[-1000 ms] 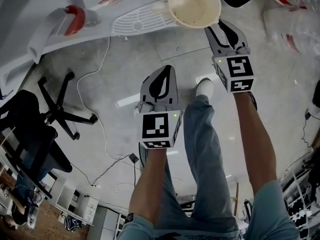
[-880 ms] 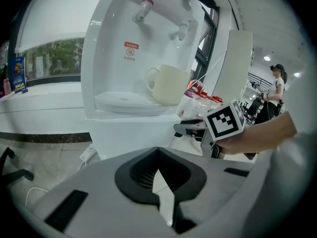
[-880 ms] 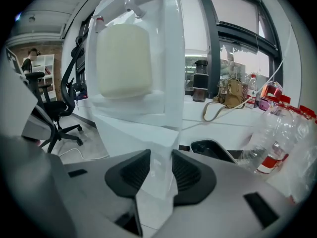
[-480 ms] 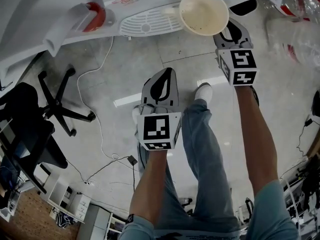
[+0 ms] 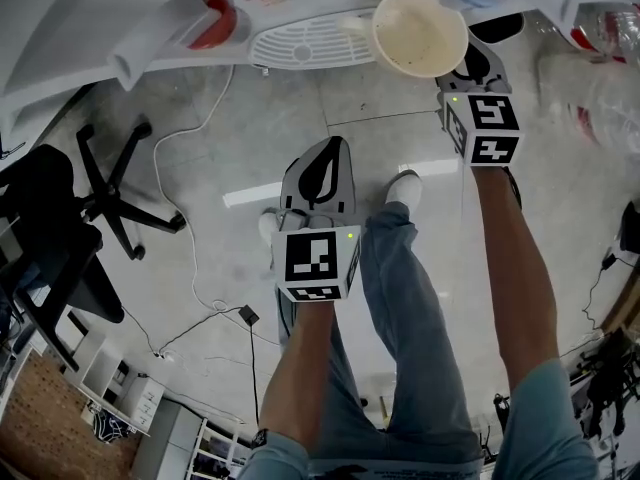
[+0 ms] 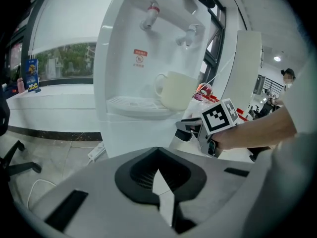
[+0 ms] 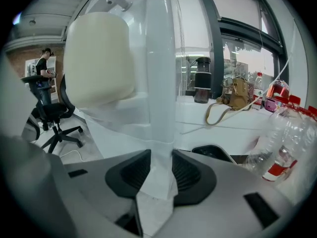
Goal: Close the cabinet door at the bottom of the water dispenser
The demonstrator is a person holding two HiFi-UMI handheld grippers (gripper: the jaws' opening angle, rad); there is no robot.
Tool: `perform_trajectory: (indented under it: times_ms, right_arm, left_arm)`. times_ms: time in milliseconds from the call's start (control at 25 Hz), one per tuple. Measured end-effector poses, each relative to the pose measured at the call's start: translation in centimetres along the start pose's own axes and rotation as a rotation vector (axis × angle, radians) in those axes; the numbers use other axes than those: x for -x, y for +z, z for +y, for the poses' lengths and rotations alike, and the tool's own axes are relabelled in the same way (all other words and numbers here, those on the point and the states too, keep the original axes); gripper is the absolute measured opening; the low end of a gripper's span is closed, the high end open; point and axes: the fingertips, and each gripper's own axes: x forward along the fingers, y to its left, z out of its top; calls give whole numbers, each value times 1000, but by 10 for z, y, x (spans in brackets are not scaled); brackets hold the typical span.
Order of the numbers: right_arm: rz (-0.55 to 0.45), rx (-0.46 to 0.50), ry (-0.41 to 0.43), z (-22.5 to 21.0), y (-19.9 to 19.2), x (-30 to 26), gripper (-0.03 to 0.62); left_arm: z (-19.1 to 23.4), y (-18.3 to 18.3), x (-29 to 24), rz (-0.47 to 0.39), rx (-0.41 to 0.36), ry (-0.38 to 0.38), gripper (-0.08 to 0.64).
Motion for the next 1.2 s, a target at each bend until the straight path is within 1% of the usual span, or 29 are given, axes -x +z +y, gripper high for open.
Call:
perform_trajectory:
  times_ms: [200,440,520,640,720,840,960,1080,1200]
  right_arm:
    - [9,-25,9,3,0,7,133]
    - [7,-63,16,24,-5,43,119]
    - [3,-36,25,39,-3,57,102]
    - [0,29,60,73,2,80,78]
    - [-33,47,77,94,12,91,67]
    - [-73,37,85,121,28,112,50]
    - [-113,60,115,153,52,136,40]
    - [-140,68,167,184,73,165,35]
    - [-163,35,198,205,99,195,32]
  left_arm:
    - [-2,6,6,-14,15,18,11]
    - [-11,13,21,-28,10,2,9]
    - [-11,15,27,-38,2,-6,9]
    - [-9,16,42,-49,7,-6,9]
    - [-6,20,55,-63,-2,-10,9]
    - [-1,26,79,-85,-33,-20,9]
    - [8,36,109,-114,-54,-11,11]
    - [12,53,144,-145,-74,-4,11]
    - [12,78,180,-175,-92,-12,11]
